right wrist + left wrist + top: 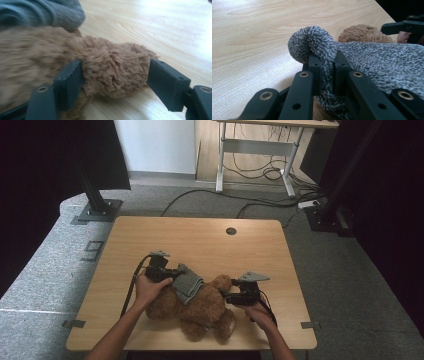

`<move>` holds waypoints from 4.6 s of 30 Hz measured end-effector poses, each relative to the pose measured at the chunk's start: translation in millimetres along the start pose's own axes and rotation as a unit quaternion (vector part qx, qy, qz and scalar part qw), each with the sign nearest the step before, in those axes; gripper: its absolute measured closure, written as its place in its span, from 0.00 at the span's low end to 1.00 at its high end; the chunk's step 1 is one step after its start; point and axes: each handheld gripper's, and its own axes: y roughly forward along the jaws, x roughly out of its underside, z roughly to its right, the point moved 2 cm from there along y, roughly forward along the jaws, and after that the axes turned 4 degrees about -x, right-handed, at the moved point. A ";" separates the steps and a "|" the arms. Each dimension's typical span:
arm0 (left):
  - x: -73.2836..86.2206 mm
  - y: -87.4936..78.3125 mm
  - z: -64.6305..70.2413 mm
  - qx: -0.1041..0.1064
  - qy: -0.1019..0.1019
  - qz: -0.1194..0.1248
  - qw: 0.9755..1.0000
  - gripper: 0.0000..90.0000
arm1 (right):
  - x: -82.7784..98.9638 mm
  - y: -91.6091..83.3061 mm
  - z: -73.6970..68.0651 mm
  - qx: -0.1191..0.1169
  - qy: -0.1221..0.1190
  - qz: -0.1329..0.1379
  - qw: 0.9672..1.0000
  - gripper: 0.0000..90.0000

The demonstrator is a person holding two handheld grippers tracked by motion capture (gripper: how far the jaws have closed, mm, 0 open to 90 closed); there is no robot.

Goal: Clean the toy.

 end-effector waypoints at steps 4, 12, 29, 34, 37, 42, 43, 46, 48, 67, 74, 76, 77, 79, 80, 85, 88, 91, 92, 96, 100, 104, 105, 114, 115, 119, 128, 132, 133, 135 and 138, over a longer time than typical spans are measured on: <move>0.2 0.7 -0.9 0.000 -0.001 -0.002 1.000 0.89 | -3.4 12.2 -1.2 0.005 -0.005 -0.009 1.000 0.26; -0.1 3.2 -1.1 0.001 -0.003 -0.004 1.000 0.89 | 1.2 26.5 14.9 -0.014 0.034 -0.032 0.999 0.18; 2.3 0.5 -4.7 0.018 -0.015 0.003 1.000 0.89 | -0.2 27.7 13.3 -0.001 -0.009 -0.016 1.000 0.97; 1.1 -2.6 -4.4 0.024 -0.017 0.007 1.000 0.88 | 0.3 24.4 16.5 0.005 0.002 -0.013 1.000 0.92; -4.3 -6.9 0.4 0.028 -0.013 0.012 0.999 0.88 | 0.7 23.7 16.5 0.005 0.001 -0.013 1.000 0.91; -16.3 -10.7 16.4 0.050 -0.002 0.022 0.999 0.88 | 0.4 26.2 13.6 0.007 -0.007 -0.013 1.000 0.91; -20.2 -10.0 22.8 0.054 0.004 0.022 0.998 0.88 | 0.3 26.4 12.9 0.007 -0.008 -0.013 1.000 0.90; -29.0 -2.5 37.4 0.063 0.018 0.015 0.998 0.88 | 0.2 27.3 10.8 0.010 -0.010 -0.011 1.000 0.90; -33.5 8.5 45.4 0.069 0.021 0.001 0.997 0.88 | 0.2 27.5 10.0 0.013 -0.012 -0.011 1.000 0.90; -46.0 53.5 50.4 0.051 0.013 -0.079 0.995 0.88 | 3.5 26.6 10.8 0.039 -0.019 -0.011 0.999 0.86; -45.2 48.1 42.1 0.035 0.011 -0.089 0.995 0.88 | 6.1 26.0 13.4 0.047 -0.022 -0.015 0.999 0.84; -45.3 45.3 38.8 0.031 0.012 -0.090 0.995 0.88 | 6.4 25.8 13.8 0.049 -0.022 -0.015 0.998 0.84; -45.3 43.4 36.8 0.030 0.011 -0.090 0.995 0.88 | 6.7 25.8 14.1 0.049 -0.023 -0.016 0.998 0.84; -46.0 37.8 31.8 0.026 0.008 -0.087 0.996 0.88 | 7.4 26.0 14.4 0.051 -0.023 -0.017 0.998 0.84; -46.6 34.0 29.4 0.024 0.007 -0.085 0.996 0.88 | 7.8 26.1 14.7 0.053 -0.023 -0.018 0.998 0.84; -47.8 15.0 16.5 0.012 0.001 -0.074 0.997 0.88 | 8.3 26.2 15.8 0.055 -0.022 -0.019 0.998 0.83; -43.8 4.0 6.2 0.006 -0.005 -0.071 0.997 0.88 | 8.0 25.0 15.6 0.055 -0.020 -0.017 0.998 0.82; -38.3 -6.8 -3.8 0.005 -0.013 -0.062 0.998 0.88 | 7.3 23.4 16.5 0.056 -0.022 -0.013 0.998 0.80; -36.5 -9.3 -6.9 0.006 -0.015 -0.062 0.998 0.88 | 6.2 21.9 16.6 0.057 -0.018 -0.009 0.998 0.79; -29.1 -11.1 -15.7 0.009 -0.028 -0.061 0.998 0.88 | -3.3 13.1 13.1 0.044 -0.010 0.016 0.999 0.73; -24.4 -7.8 -18.7 0.014 -0.032 -0.062 0.997 0.88 | -20.4 3.2 -0.2 0.017 -0.008 0.046 0.999 0.62; -23.8 -6.6 -18.7 0.016 -0.035 -0.060 0.997 0.88 | -40.4 0.9 -25.0 -0.028 -0.022 0.055 0.998 0.50; -23.8 -6.6 -18.8 0.016 -0.035 -0.060 0.997 0.88 | -43.2 1.7 -30.3 -0.037 -0.027 0.051 0.998 0.48; -22.2 -10.0 -23.6 0.019 -0.038 -0.059 0.997 0.88 | -37.3 25.7 -70.3 -0.097 -0.057 -0.033 0.993 0.26; -21.8 -11.1 -24.7 0.018 -0.039 -0.058 0.997 0.88 | -34.6 26.5 -70.1 -0.102 -0.053 -0.035 0.993 0.26; -17.7 -19.1 -32.8 0.017 -0.046 -0.051 0.997 0.88 | -25.2 24.3 -68.3 -0.107 -0.045 -0.036 0.993 0.29; 4.4 -51.4 -63.0 0.012 -0.083 -0.023 0.996 0.88 | -17.8 20.0 -71.7 -0.101 -0.051 -0.030 0.993 0.31; 10.2 -65.5 -68.5 0.015 -0.085 -0.010 0.996 0.88 | -18.1 20.8 -71.8 -0.099 -0.050 -0.028 0.993 0.31; 10.7 -68.8 -69.3 0.015 -0.086 -0.005 0.996 0.88 | -18.0 20.8 -71.8 -0.099 -0.050 -0.028 0.993 0.31; 11.6 -73.4 -71.1 0.015 -0.088 -0.002 0.996 0.88 | -17.8 20.7 -71.6 -0.099 -0.049 -0.027 0.993 0.31; 12.6 -75.8 -72.4 0.014 -0.088 0.004 0.996 0.88 | -16.6 20.5 -71.2 -0.096 -0.052 -0.027 0.994 0.32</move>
